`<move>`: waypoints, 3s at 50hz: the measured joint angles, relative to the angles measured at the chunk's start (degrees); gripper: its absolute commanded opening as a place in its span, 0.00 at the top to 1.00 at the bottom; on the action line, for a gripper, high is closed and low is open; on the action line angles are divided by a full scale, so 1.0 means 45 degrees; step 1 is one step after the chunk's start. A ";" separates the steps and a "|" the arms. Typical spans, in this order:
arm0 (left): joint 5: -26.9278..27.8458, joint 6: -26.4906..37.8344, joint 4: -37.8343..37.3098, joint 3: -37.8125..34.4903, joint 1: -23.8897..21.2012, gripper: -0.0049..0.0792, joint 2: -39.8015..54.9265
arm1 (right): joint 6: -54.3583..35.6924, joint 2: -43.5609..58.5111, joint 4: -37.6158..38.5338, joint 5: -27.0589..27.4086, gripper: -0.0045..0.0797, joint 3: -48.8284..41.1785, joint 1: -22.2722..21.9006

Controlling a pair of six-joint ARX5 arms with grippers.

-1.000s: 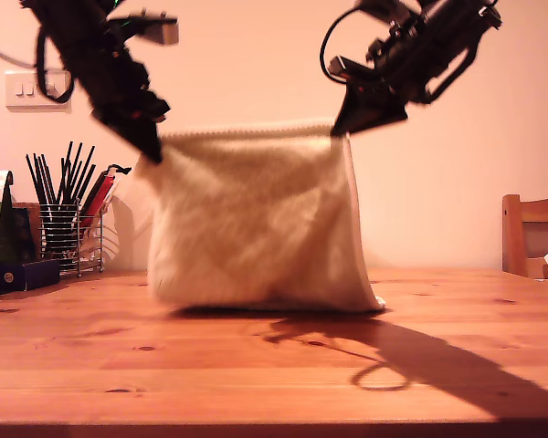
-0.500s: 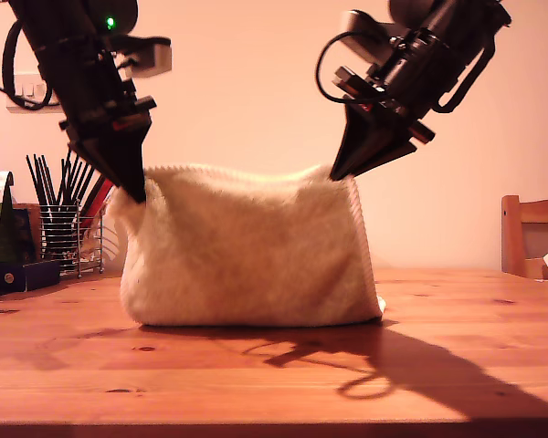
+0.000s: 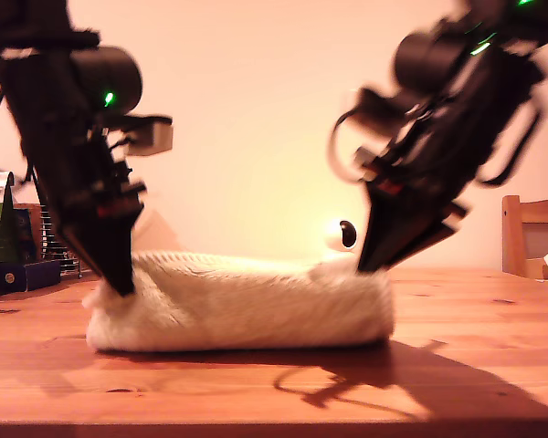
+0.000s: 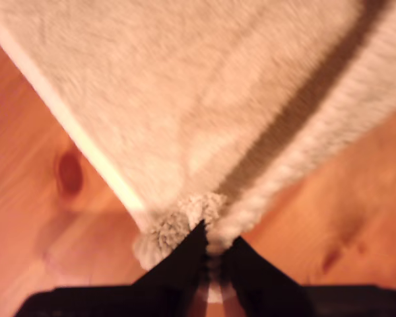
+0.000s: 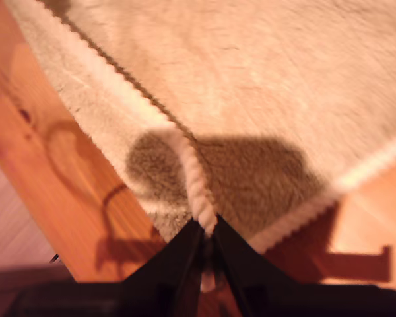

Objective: Fold the tea towel in front of you. After folding it, place it to the left side.

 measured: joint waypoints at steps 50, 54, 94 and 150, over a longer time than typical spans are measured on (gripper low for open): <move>0.1277 -0.1909 -0.1263 -0.3623 -0.1549 0.96 -0.4080 | 0.1472 -0.4677 -0.1020 0.0257 0.96 -0.3866 0.1151; 0.1423 -0.1914 -0.1685 -0.3623 -0.1666 0.96 -0.4080 | 0.1695 -0.5129 -0.1156 0.0243 0.96 -0.4328 0.1302; 0.1447 -0.0393 0.4022 -0.3614 -0.0525 0.97 -0.1477 | 0.3356 -0.3793 0.2565 0.0704 0.96 -0.4619 -0.0709; 0.0403 0.1268 0.5221 -0.0515 0.0024 0.57 0.1472 | 0.3337 0.0131 0.5343 0.1642 0.83 -0.3638 -0.1787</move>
